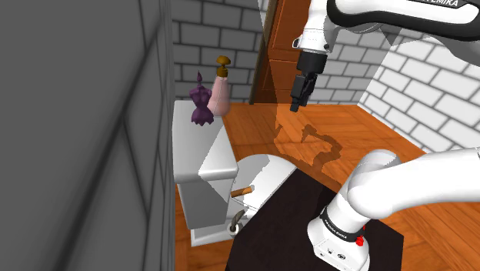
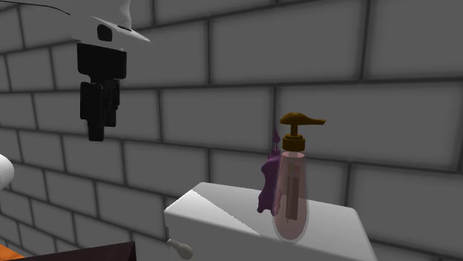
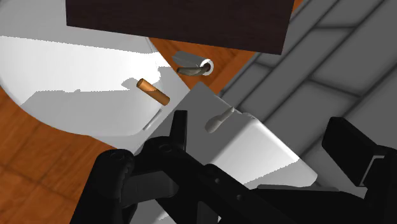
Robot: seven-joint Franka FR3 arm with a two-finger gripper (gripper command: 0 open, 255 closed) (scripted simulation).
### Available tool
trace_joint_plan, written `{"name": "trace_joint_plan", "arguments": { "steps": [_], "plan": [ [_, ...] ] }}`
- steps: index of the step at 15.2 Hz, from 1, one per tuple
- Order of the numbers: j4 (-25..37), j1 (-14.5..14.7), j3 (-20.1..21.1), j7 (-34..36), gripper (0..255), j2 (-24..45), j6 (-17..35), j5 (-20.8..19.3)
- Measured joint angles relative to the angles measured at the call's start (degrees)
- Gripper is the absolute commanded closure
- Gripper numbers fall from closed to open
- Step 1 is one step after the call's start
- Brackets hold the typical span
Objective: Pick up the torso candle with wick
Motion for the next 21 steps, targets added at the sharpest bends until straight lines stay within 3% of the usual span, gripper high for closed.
{"name": "trace_joint_plan", "arguments": {
  "steps": [3,9,14,21],
  "plan": [
    [0.7,0.34,-0.68,-1.5,0,2.11,1.82,0.03],
    [4.17,2.1,-3.53,-8.68,0,12.11,10.27,1.15],
    [10.07,3.9,-5.48,-14.96,0,22.65,16.34,3.62],
    [21.55,5.78,-7.04,-23.58,0,37.16,20.82,8.89]
  ]
}}
